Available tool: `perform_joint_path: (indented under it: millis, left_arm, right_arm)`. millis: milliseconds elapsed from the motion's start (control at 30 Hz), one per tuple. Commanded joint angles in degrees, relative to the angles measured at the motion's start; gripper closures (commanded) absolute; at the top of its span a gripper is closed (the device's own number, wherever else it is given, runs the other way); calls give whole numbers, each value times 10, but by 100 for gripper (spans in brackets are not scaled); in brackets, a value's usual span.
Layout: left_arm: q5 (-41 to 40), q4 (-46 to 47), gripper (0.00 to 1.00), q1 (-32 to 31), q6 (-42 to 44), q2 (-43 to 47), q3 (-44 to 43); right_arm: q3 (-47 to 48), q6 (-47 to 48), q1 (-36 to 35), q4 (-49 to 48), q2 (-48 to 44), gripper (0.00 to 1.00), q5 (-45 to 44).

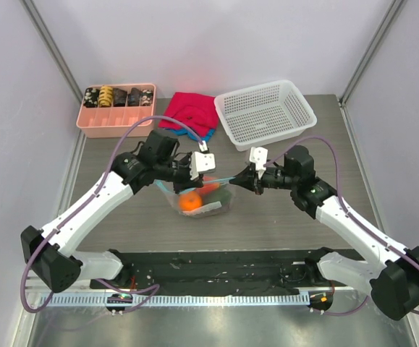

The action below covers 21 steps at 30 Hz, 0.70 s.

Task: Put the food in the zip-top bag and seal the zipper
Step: Zip the zipper food storage bag at the center of the board.

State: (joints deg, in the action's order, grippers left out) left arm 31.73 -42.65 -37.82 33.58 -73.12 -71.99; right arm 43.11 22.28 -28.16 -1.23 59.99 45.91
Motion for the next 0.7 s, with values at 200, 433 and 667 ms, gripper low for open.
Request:
perform_joint_path:
  millis: [200,433,667]
  left_arm:
    - [-50,-156,100,91,63,44,6]
    - [-57,-162,99,125,79,59,27]
    - [-53,-183,100,165,92,59,22]
  right_arm:
    - [-7,20,66,9,-38,99,-28]
    - [-9,34,82,33,-44,99,-17]
    - [-9,43,83,36,-44,99,-18]
